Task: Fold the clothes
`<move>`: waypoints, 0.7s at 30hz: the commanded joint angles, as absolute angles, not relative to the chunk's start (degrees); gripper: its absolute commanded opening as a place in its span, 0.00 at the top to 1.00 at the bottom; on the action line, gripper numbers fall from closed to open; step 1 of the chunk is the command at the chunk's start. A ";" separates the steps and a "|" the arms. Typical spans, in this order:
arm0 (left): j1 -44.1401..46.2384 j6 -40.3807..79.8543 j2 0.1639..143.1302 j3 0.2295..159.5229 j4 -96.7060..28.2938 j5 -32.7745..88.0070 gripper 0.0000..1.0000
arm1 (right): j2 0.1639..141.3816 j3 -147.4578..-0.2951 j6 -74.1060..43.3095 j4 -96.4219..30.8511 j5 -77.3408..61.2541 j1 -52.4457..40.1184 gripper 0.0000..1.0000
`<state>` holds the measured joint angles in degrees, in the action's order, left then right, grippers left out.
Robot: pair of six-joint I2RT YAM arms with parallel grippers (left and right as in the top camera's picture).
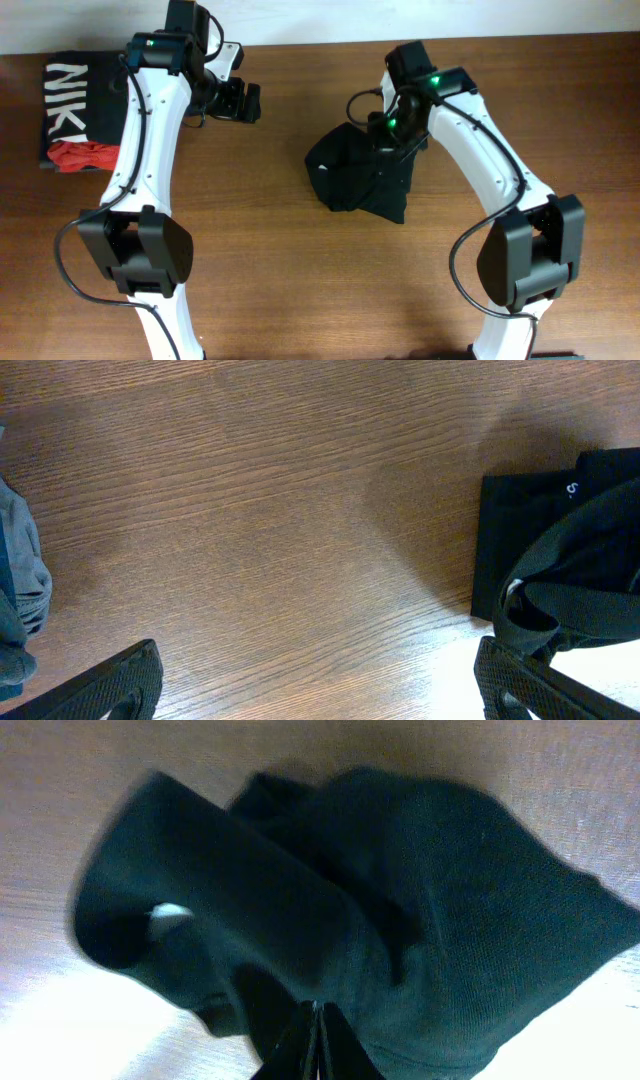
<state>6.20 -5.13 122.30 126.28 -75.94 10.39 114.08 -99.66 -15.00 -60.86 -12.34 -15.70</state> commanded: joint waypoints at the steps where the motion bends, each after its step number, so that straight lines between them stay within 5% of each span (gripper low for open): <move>1: 6.22 -6.26 121.08 126.67 -76.05 10.02 0.01 | 114.19 -92.71 -15.99 -52.53 -11.49 -15.75 0.94; 11: 6.22 -6.26 121.08 126.67 -76.14 10.04 0.01 | 118.34 -81.32 -18.57 -25.30 -15.00 -17.34 0.83; 13: 6.22 -6.26 121.08 126.56 -76.25 10.04 0.01 | 117.97 -83.00 -18.52 -25.89 -17.10 -16.62 0.75; 15: 6.22 -6.26 121.08 126.48 -76.69 10.04 0.01 | 117.08 -87.74 -17.76 -29.93 -20.34 -15.09 0.50; 17: 6.22 -6.28 121.08 126.45 -77.03 10.04 0.01 | 116.36 -92.84 -16.71 -34.96 -21.76 -13.85 0.37; 21: 6.22 -6.28 121.08 126.37 -77.41 10.31 0.01 | 115.72 -107.35 -13.74 -49.93 -22.02 -11.94 0.20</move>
